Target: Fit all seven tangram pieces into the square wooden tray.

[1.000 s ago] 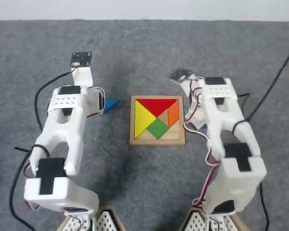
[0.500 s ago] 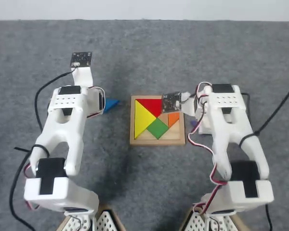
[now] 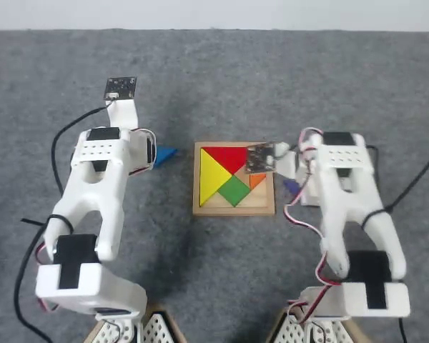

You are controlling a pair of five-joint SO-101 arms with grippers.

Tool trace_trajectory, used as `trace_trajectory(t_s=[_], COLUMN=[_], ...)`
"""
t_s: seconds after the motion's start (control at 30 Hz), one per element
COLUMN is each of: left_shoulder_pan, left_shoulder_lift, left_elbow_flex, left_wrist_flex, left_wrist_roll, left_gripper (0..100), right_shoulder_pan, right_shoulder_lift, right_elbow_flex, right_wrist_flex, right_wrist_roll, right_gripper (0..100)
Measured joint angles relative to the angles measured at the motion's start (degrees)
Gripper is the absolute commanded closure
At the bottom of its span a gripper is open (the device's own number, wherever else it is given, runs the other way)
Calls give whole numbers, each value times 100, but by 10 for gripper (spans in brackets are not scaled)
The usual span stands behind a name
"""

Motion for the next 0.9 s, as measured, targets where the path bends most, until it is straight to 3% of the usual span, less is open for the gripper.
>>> trace_trajectory(t_s=[0.13, 0.6, 0.77, 0.9], left_shoulder_pan=[0, 0, 0, 0], left_shoulder_lift=[0, 0, 0, 0], left_elbow_flex=[0, 0, 0, 0], left_wrist_flex=[0, 0, 0, 0], left_wrist_roll=[0, 0, 0, 0], left_gripper=[879, 879, 879, 879], right_shoulder_pan=[79, -105, -114, -114], right_shoulder_lift=[-18, 686, 712, 712], right_elbow_flex=[413, 448, 448, 448], right_wrist_flex=[-387, -949, -949, -949], right_wrist_roll=[290, 264, 264, 264], right_gripper=[645, 650, 742, 753])
